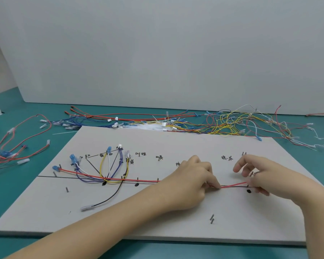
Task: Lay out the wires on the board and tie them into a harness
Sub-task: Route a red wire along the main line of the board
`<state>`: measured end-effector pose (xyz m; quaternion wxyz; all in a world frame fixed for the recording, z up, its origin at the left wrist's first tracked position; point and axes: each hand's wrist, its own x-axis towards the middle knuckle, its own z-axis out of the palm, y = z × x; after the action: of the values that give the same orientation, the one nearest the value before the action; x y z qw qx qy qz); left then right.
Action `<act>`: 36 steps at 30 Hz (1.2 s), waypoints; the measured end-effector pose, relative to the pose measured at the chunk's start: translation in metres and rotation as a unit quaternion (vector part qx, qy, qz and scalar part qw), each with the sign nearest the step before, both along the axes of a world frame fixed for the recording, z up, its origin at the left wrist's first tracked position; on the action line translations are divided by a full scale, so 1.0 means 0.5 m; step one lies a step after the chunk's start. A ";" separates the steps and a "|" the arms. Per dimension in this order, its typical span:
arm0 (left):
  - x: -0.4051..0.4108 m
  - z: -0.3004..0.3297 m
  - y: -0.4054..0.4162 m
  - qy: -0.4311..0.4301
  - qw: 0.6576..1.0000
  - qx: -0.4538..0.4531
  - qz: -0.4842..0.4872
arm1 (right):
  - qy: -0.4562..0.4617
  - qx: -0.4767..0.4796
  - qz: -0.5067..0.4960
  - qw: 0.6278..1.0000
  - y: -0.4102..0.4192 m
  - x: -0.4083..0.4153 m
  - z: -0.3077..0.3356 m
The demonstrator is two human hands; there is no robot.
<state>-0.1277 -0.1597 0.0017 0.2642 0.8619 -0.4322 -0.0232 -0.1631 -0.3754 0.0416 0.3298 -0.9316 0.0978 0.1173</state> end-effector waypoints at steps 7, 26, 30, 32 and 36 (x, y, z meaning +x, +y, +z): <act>-0.008 -0.004 -0.008 -0.028 0.999 0.047 -0.001 | 0.017 -0.100 -0.016 0.995 0.004 0.023 0.016; -0.016 -0.023 -0.015 0.049 0.999 0.014 0.014 | 0.030 -0.094 -0.143 0.985 0.030 0.005 0.004; -0.017 -0.024 -0.016 0.072 0.997 -0.011 0.031 | 0.079 -0.082 -0.154 0.981 0.030 0.000 0.006; -0.017 -0.024 -0.015 0.089 0.995 -0.029 0.037 | 0.103 -0.070 -0.154 0.980 0.034 -0.005 0.000; -0.016 -0.025 -0.012 0.094 0.994 -0.042 0.039 | 0.087 -0.059 -0.162 0.981 0.027 -0.004 -0.010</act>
<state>-0.1357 -0.1659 -0.0107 0.3401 0.8602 -0.3722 -0.0763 -0.1654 -0.3617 0.0367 0.2792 -0.9075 0.2828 0.1364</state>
